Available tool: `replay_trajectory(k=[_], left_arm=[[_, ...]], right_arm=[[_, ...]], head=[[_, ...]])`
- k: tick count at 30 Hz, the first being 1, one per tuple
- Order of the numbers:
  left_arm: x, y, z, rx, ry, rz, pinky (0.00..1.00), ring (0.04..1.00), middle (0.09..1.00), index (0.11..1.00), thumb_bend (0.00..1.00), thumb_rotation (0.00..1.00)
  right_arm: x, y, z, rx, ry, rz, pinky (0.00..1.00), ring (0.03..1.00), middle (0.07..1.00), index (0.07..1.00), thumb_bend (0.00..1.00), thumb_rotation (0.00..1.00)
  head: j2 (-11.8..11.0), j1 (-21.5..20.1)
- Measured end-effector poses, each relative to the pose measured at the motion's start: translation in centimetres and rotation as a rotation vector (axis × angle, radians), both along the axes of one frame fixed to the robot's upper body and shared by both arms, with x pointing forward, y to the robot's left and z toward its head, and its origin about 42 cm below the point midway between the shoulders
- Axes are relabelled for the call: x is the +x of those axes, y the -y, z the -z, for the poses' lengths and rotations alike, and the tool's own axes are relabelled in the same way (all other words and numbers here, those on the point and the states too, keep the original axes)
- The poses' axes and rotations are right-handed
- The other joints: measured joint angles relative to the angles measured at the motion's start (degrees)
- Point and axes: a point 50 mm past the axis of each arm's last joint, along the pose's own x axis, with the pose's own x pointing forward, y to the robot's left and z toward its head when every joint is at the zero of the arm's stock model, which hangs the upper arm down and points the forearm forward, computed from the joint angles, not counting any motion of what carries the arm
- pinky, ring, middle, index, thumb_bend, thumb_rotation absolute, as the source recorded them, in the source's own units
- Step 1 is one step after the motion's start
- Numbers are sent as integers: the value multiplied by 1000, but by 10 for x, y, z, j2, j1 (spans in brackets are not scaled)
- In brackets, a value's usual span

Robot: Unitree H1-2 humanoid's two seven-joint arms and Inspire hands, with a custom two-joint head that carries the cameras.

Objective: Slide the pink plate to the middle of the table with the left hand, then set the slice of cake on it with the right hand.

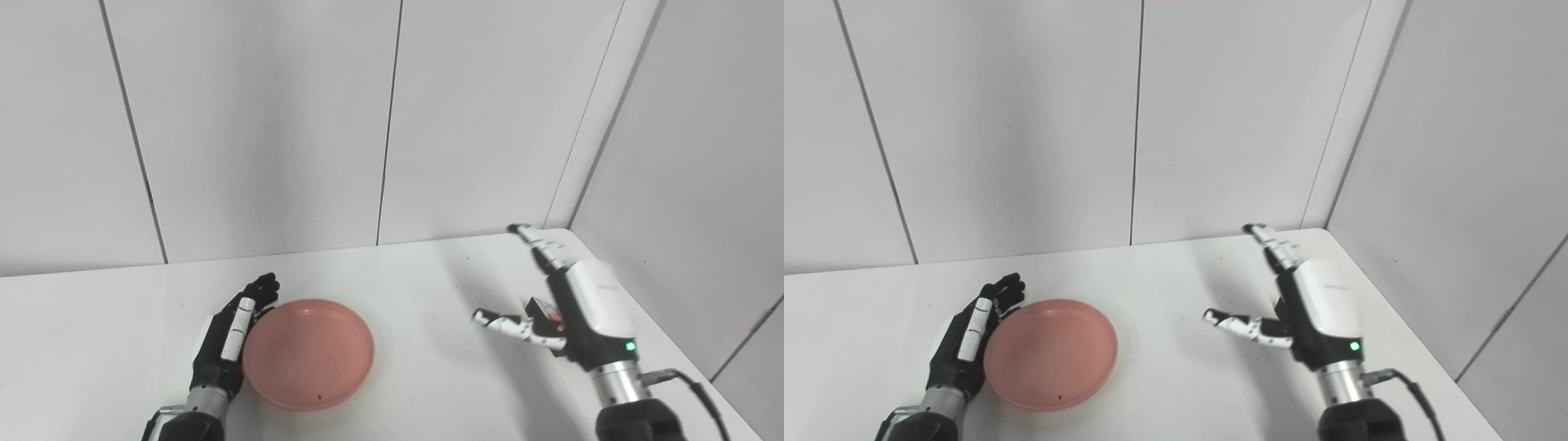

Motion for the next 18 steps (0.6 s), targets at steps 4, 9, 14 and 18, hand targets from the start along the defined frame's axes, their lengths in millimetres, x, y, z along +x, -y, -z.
replay_trajectory(k=[4,9,14,18], left_arm=[[2,1,-1,1,3,2,844,858,823,759,747,859],[4,3,-1,6,9,4,843,861,824,756,764,866],[4,4,-1,8,10,6,849,860,822,762,761,858],[4,3,-1,9,9,6,846,859,822,770,765,857]], right_arm=[[1,17,-5,-66,-38,71,661,840,874,831,979,591],[8,42,-11,-141,-82,128,688,862,877,822,1000,542],[15,54,-9,-210,-286,183,585,814,835,799,1000,481],[26,64,-11,-246,-423,229,566,784,826,803,1000,469]], head=[[1,7],[1,6],[3,7],[3,7]])
